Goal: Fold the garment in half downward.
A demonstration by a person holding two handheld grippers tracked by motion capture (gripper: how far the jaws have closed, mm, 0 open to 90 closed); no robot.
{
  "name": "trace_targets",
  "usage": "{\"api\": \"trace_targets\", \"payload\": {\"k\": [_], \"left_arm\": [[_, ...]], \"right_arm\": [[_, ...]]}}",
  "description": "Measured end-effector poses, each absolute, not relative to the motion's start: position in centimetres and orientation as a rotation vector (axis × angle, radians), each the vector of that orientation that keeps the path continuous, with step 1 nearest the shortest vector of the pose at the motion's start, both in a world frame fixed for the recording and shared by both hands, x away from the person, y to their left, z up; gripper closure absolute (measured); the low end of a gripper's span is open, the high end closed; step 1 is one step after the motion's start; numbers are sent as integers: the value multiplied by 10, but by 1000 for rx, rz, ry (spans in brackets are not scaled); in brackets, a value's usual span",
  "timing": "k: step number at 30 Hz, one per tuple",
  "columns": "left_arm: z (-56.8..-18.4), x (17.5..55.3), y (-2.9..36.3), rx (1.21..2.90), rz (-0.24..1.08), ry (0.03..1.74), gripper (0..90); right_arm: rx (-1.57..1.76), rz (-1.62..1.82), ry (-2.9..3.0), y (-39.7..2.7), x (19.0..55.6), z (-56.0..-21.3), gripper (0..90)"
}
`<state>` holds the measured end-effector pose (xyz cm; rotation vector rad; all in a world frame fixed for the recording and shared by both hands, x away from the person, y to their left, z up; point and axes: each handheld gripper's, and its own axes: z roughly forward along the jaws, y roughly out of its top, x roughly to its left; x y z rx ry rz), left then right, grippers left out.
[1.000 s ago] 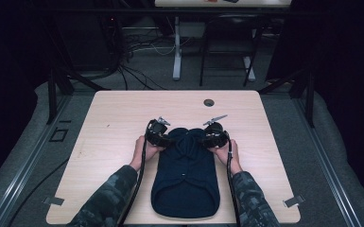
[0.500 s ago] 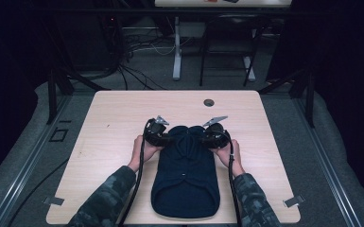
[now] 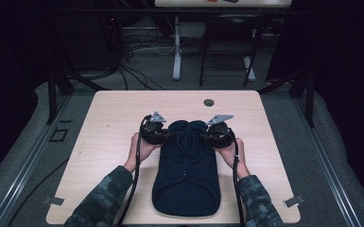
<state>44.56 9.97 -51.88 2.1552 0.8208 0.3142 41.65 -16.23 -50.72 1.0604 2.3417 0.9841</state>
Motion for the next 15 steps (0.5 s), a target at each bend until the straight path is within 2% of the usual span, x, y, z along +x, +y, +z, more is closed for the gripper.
{"api": "trace_targets", "payload": {"k": [15], "left_arm": [[-483, 436, 98, 2113, 366, 735, 713]], "right_arm": [[941, 995, 2260, -161, 397, -476, 693]]}}
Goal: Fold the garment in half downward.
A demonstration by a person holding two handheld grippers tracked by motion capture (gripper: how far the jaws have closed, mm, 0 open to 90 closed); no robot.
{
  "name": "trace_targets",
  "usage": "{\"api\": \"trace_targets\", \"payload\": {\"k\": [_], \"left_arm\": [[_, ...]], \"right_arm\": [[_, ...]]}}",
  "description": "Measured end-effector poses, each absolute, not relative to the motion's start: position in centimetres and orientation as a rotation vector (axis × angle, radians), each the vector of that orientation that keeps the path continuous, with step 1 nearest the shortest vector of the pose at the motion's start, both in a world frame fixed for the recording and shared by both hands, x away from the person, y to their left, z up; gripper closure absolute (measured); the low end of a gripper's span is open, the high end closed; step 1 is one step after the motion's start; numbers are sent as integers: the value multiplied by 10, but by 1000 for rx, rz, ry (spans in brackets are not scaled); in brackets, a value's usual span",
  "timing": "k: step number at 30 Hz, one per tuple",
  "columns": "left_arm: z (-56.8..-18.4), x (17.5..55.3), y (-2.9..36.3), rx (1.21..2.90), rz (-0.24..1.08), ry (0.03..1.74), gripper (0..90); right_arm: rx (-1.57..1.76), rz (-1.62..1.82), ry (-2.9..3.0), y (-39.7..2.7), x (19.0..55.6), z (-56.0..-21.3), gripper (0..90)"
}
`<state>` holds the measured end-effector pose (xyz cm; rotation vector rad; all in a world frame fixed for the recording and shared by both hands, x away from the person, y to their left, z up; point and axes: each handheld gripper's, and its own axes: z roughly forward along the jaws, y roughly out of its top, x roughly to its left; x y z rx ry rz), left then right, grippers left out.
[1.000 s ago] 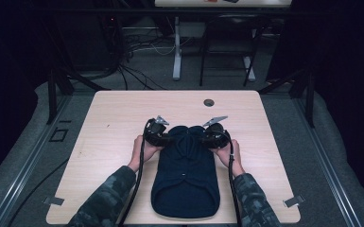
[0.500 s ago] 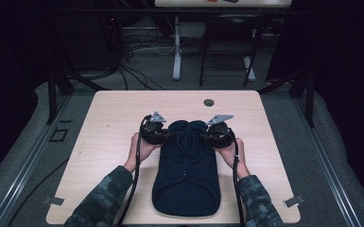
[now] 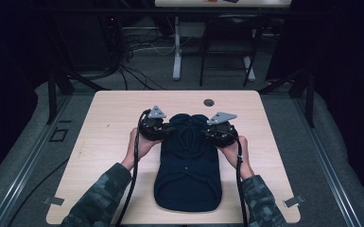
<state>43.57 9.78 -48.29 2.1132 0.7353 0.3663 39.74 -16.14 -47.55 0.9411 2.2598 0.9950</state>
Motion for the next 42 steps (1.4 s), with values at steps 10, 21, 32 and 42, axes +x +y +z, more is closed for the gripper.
{"api": "trace_targets", "payload": {"k": [10, 21, 32, 42], "left_arm": [[-471, 429, 101, 2141, 317, 661, 705], [-470, 413, 108, 2132, 387, 544, 777], [-474, 399, 99, 2150, 475, 463, 788], [-482, 394, 106, 2144, 445, 475, 758]], "right_arm": [[853, 1043, 2220, -162, 382, -463, 707], [772, 1150, 2271, -179, 375, -469, 708], [1033, 1300, 2380, -192, 379, -486, 617], [921, 1242, 2330, -190, 361, -493, 753]]}}
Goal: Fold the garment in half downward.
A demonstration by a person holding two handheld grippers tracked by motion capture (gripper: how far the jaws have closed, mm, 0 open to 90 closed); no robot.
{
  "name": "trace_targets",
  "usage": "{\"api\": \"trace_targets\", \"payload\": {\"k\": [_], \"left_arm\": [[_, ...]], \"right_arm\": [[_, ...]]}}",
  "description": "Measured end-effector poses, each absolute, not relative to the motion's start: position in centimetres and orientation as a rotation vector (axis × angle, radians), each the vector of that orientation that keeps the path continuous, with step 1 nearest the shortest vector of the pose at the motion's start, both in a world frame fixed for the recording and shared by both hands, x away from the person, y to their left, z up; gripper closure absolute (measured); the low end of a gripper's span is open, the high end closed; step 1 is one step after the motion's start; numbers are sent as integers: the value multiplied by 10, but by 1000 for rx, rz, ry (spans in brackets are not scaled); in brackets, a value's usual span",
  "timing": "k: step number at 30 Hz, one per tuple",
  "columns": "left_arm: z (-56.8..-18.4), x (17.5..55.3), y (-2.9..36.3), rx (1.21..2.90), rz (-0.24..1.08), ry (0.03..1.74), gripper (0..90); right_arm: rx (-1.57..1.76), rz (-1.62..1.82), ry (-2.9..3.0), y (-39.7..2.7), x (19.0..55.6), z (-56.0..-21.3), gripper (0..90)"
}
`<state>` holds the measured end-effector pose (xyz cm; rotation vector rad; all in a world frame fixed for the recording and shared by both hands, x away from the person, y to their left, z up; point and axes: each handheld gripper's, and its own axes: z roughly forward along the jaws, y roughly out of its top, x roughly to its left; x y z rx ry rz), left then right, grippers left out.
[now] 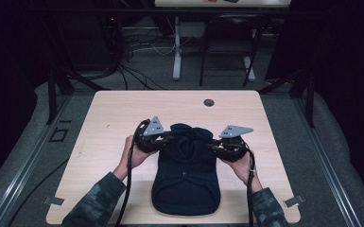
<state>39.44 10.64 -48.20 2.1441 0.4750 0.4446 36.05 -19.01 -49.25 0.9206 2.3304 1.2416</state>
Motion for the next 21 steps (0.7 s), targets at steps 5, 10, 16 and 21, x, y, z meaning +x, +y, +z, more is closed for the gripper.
{"api": "trace_targets", "payload": {"k": [5, 10, 16, 21], "left_arm": [[-489, 397, 111, 2137, 352, 508, 671], [-497, 402, 117, 2118, 270, 562, 518], [-508, 411, 123, 2104, 171, 620, 380], [-522, 415, 116, 2126, 114, 614, 377]], "right_arm": [[831, 1234, 2313, -188, 354, -494, 771], [768, 1229, 2314, -188, 350, -495, 774], [724, 1221, 2320, -188, 349, -494, 774], [702, 1218, 2316, -186, 347, -493, 773]]}}
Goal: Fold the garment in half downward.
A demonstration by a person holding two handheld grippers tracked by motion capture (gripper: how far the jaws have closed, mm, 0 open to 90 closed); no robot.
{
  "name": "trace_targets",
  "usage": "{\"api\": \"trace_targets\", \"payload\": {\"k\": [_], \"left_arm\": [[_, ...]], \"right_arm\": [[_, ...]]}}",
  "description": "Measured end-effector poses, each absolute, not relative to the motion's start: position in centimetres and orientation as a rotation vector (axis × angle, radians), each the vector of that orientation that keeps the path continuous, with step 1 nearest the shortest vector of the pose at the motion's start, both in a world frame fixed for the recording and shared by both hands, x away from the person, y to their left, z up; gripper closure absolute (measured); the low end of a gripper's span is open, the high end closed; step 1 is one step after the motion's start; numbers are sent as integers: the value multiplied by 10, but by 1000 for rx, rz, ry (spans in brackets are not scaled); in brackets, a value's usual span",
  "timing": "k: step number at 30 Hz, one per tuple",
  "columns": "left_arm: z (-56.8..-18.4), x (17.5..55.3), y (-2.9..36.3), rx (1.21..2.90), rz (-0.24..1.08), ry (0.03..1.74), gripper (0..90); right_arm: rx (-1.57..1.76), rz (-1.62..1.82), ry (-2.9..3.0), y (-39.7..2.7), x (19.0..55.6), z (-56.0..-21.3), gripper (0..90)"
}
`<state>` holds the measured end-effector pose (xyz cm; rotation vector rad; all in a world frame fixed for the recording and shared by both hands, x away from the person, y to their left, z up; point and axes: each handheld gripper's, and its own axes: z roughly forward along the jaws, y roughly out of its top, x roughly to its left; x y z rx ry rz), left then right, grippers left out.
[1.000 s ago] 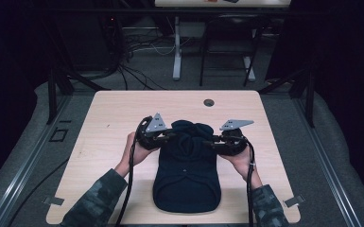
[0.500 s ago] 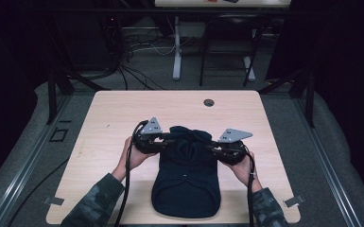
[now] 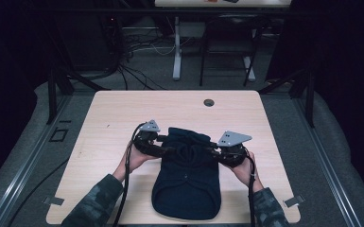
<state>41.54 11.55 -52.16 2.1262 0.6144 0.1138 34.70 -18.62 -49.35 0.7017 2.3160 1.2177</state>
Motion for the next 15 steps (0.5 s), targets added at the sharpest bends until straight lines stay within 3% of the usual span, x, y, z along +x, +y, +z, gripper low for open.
{"api": "trace_targets", "payload": {"k": [4, 6, 15], "left_arm": [[-521, 412, 107, 2138, 167, 569, 695], [-518, 409, 104, 2147, 218, 541, 766], [-497, 389, 99, 2110, 486, 425, 821]], "right_arm": [[695, 1175, 2323, -184, 346, -492, 764], [702, 1156, 2322, -184, 345, -491, 761], [747, 1149, 2299, -189, 344, -485, 715]]}}
